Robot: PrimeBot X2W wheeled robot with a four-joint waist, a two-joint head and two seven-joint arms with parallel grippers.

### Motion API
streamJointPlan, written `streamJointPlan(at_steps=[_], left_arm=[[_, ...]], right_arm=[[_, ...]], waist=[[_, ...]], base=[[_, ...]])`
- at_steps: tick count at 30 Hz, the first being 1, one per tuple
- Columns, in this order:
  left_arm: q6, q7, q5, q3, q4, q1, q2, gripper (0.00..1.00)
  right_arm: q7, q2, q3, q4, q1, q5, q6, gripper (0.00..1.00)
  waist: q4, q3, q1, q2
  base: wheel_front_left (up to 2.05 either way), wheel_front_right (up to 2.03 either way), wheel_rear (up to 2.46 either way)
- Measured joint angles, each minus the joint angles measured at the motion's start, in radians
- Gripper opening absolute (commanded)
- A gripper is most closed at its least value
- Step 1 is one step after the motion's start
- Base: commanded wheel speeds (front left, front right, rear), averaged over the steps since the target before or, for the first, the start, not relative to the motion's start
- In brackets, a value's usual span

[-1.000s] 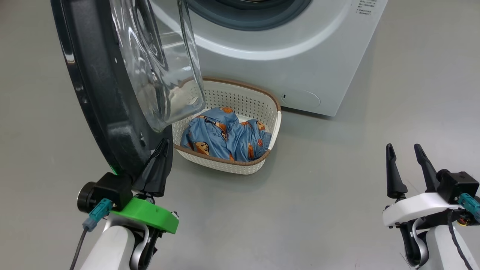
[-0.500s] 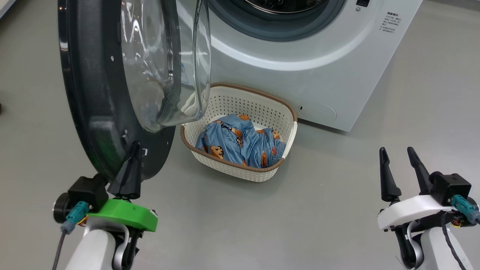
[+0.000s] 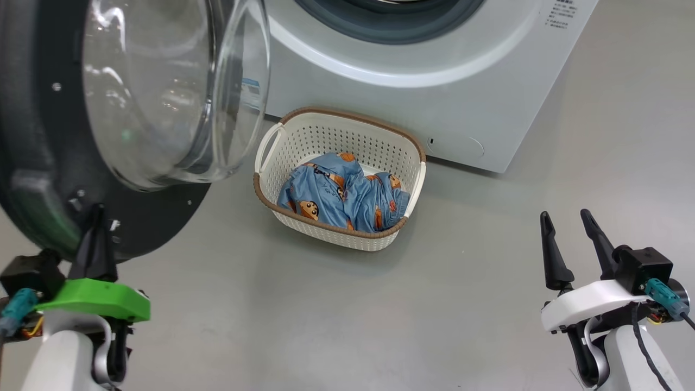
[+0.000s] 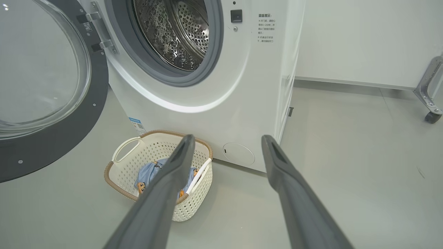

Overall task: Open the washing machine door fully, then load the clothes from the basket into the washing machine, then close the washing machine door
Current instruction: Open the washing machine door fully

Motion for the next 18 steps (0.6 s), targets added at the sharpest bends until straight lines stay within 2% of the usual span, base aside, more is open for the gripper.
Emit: streamJointPlan(at_steps=[10,18], left_arm=[[0.031,0.0,-0.099,0.152,0.081,-0.078,0.026,0.0],[0.039,0.0,-0.117,0.206,0.117,-0.137,0.029,0.0]], right_arm=[[0.0,-0.035,-0.011,-0.011,-0.028,-0.002,0.0,1.0],[0.0,-0.06,-0.016,-0.018,-0.059,-0.009,0.0,1.0]], waist=[[-0.016,0.071,0.0,0.0],[-0.016,0.123,0.0,0.0]], base=[[0.0,0.0,0.0],[0.0,0.0,0.0]])
